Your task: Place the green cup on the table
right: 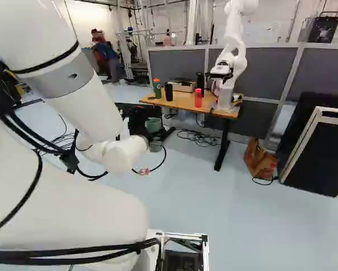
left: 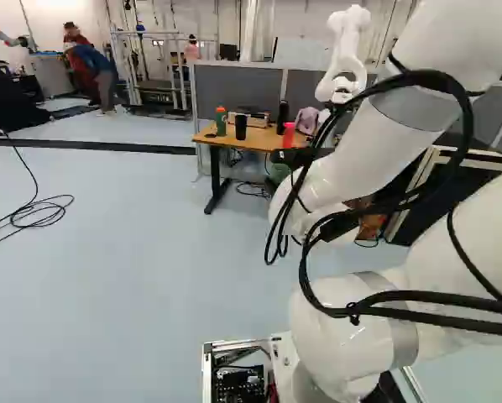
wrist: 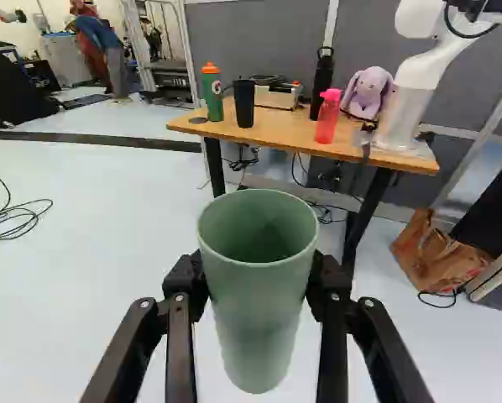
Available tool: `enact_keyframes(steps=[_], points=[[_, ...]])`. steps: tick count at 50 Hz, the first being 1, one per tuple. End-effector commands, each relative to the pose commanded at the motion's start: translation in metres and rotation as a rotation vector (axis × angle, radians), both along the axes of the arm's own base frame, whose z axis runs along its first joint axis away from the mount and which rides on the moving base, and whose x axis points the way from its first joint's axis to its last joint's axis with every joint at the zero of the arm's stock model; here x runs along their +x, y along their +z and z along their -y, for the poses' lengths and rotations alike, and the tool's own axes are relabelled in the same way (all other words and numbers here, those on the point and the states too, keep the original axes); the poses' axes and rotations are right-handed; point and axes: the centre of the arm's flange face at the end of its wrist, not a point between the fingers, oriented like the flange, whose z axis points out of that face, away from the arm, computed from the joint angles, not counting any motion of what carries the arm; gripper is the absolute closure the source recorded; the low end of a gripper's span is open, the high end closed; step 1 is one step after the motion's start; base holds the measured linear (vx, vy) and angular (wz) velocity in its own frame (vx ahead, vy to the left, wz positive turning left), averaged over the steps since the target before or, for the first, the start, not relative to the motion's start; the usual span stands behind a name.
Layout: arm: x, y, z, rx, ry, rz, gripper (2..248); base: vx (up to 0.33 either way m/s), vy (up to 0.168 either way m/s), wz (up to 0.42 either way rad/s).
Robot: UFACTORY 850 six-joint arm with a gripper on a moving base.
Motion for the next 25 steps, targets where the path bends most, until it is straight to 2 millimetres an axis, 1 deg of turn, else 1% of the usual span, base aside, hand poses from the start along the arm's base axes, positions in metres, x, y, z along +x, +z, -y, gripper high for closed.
enact_keyframes(steps=[6,11,25], points=[[0.0,0.0,0.0,0.0,0.0,0.0,123,0.055,-0.005,-0.013],[0.0,0.0,0.0,0.0,0.0,0.0,123,0.17,0.008,-0.02],[0.0,0.0,0.0,0.0,0.0,0.0,123,0.235,0.005,-0.019]])
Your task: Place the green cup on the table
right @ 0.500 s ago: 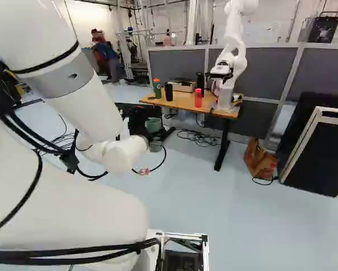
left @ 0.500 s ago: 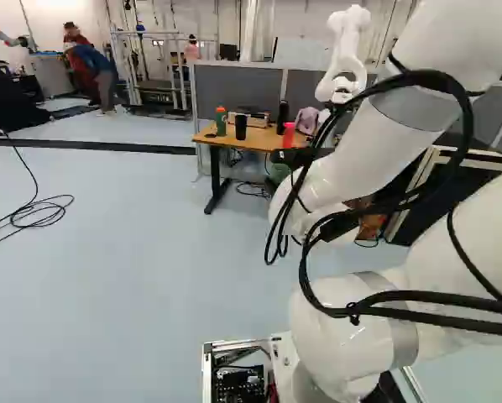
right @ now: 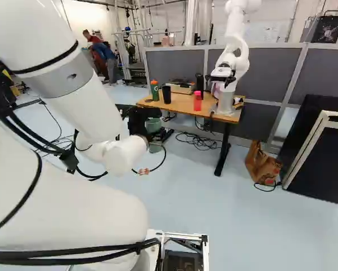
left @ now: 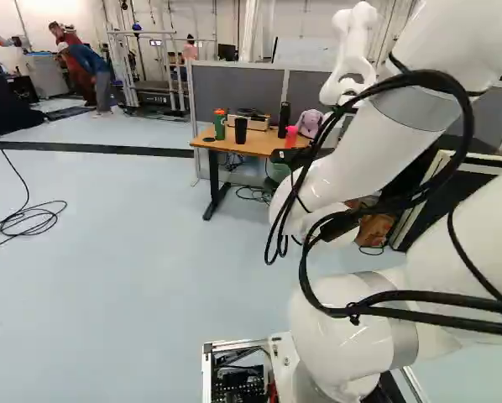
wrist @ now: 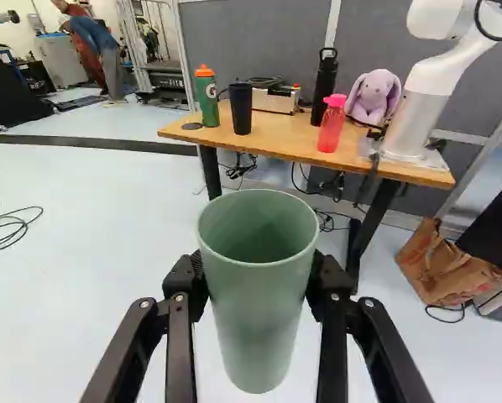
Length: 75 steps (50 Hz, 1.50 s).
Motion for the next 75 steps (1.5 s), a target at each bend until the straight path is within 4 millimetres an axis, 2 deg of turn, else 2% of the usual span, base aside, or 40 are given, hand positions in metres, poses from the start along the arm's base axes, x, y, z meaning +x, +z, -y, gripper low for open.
enact_keyframes(steps=[72,75], points=[[0.0,0.0,0.0,0.0,0.0,0.0,123,0.279,0.007,-0.027],[0.0076,0.0011,-0.0006,0.0,0.002,-0.004,123,0.203,0.01,0.017]])
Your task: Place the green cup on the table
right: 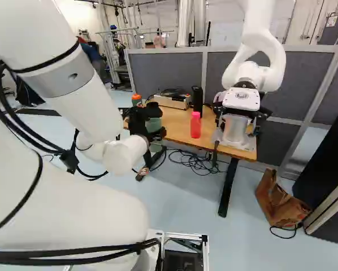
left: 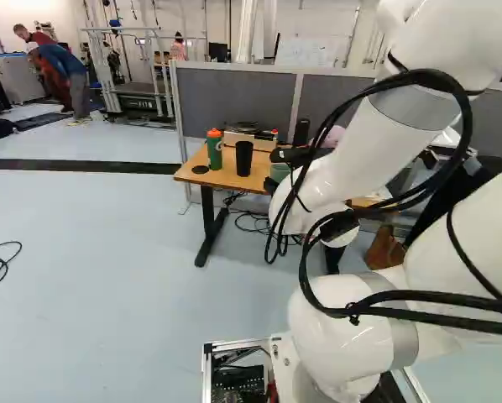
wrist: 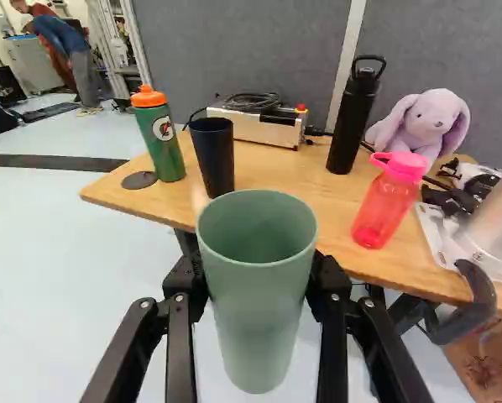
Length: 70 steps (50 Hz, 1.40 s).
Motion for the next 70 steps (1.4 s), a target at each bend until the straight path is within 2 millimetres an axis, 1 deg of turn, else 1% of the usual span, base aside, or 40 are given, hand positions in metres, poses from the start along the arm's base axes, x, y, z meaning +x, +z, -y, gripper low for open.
enact_keyframes(steps=[9,15,43,70], points=[[0.01,0.001,-0.001,0.0,0.002,-0.004,123,0.066,0.001,0.018],[0.02,0.002,-0.001,0.0,0.003,-0.007,123,-0.003,-0.001,0.001],[0.078,0.006,-0.001,0.0,0.001,-0.015,123,0.0,0.0,0.0],[0.135,0.011,0.003,0.017,-0.047,0.04,123,0.0,0.0,0.0]])
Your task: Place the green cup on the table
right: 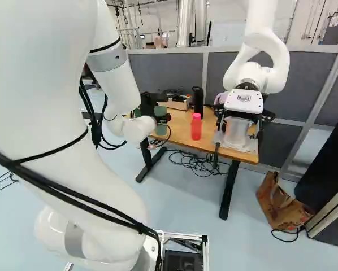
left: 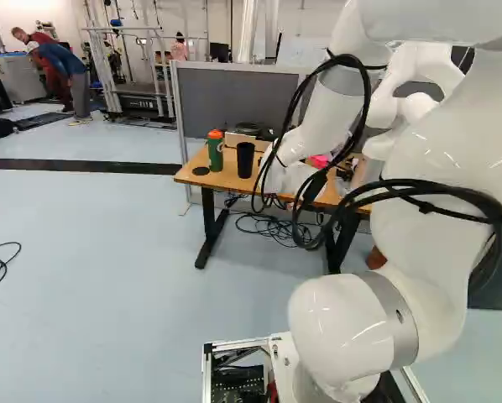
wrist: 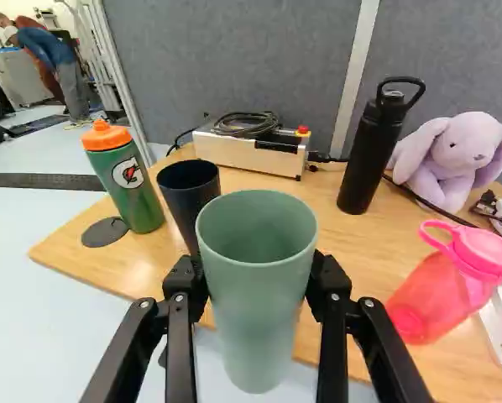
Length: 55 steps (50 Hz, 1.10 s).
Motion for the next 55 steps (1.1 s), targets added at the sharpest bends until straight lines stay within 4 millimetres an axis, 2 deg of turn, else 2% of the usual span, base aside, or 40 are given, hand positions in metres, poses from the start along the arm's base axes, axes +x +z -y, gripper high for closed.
enact_keyframes(steps=[39,55], points=[[0.086,-0.028,0.023,0.027,-0.169,0.118,123,0.0,0.0,0.0],[0.117,-0.046,0.033,0.028,-0.218,0.147,123,0.0,0.0,0.0]])
